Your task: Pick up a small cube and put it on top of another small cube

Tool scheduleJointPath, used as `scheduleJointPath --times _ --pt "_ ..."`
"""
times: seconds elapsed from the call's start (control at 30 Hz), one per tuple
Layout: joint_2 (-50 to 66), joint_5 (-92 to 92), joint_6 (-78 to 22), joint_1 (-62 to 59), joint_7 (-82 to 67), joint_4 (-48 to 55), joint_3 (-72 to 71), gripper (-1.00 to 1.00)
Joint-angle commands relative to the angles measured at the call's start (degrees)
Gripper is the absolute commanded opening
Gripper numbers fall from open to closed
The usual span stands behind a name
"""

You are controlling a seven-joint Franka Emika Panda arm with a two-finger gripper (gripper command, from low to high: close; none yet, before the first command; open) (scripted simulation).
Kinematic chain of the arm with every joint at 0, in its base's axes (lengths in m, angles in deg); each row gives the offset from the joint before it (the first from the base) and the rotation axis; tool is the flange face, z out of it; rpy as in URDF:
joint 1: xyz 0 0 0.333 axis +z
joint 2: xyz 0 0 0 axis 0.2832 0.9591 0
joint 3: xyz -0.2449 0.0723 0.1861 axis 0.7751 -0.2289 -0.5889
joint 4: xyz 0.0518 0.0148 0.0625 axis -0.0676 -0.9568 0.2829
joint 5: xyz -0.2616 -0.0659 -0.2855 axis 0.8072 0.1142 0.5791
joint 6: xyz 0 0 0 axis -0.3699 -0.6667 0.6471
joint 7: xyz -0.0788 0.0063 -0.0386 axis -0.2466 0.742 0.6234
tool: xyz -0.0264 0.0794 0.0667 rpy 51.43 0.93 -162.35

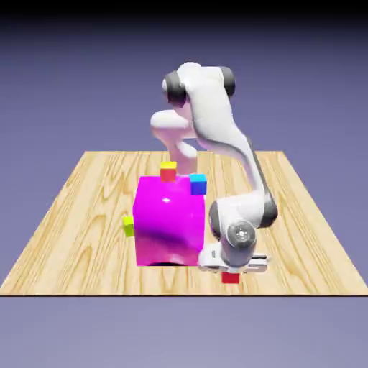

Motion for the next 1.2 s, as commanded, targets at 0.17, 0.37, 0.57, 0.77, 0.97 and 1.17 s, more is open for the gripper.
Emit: scheduleJointPath --times 0.17,0.37,0.57,0.77,0.97,1.17 --pt "-8.8 -1.8 -4.7 2.7 -2.2 0.8 3.6 -1.00" --pt "-21.2 -2.9 -4.9 6.6 -7.1 -5.4 9.2 -1.00" --pt "-33.7 -1.8 -7.9 8.5 -11.8 -12.0 13.4 -1.00" --pt "-46.1 2.7 -14.9 7.5 -16.2 -19.2 15.4 -1.00" --pt "-58.6 9.4 -24.6 4.6 -20.4 -26.8 16.1 -1.00" --pt "-69.1 17.1 -35.3 0.5 -23.8 -33.7 15.4 -1.00"
